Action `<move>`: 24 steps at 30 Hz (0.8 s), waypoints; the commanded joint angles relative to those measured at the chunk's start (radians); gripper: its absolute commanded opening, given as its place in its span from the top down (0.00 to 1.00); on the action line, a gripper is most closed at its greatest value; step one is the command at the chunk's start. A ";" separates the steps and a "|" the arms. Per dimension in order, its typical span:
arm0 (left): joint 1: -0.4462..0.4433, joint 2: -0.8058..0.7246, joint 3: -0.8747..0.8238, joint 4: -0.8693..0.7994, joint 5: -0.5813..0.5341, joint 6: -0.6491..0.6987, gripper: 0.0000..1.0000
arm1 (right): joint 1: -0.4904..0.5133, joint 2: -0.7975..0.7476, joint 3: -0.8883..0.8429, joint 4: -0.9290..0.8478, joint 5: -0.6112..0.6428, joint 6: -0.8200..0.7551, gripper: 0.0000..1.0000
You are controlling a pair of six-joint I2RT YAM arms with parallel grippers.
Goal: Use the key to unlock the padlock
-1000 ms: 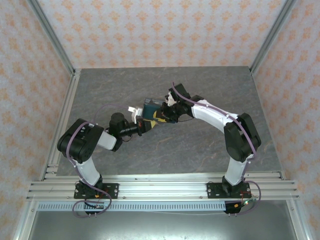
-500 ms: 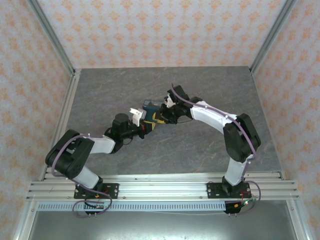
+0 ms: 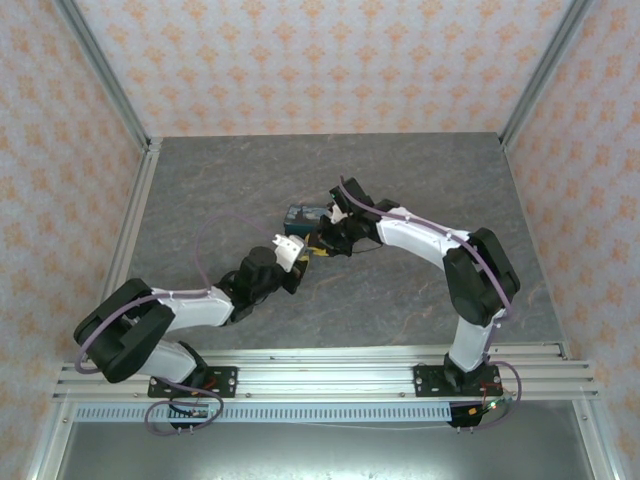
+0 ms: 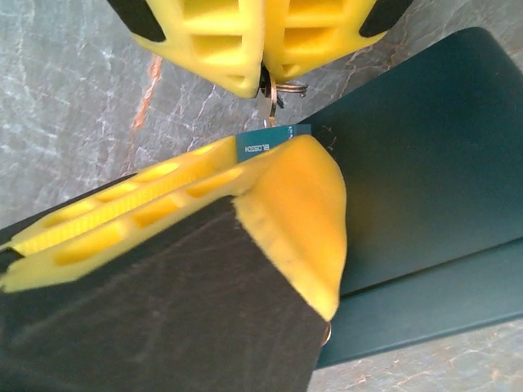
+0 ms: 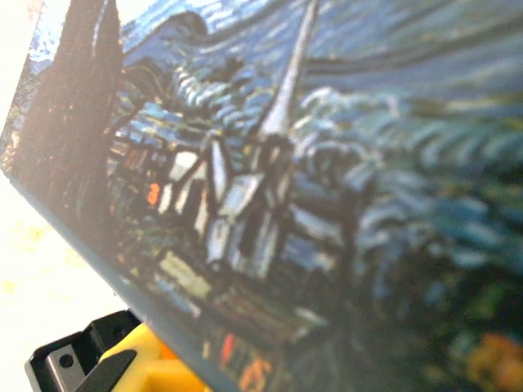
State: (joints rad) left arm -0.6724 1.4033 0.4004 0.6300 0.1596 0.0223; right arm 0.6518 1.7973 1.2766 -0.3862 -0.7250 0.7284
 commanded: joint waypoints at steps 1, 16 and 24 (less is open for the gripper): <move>-0.078 -0.026 0.037 -0.023 -0.057 0.115 1.00 | 0.027 -0.033 -0.002 0.055 0.043 0.042 1.00; -0.333 0.072 0.103 -0.073 -0.439 0.323 1.00 | 0.062 0.005 -0.006 -0.013 0.161 0.144 1.00; -0.200 0.039 0.022 0.004 -0.169 0.118 1.00 | 0.062 0.022 -0.003 -0.019 0.160 0.137 1.00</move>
State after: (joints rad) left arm -0.9184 1.4811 0.4492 0.5037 -0.2291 0.2497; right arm 0.7109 1.7985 1.2675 -0.5072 -0.5896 0.8272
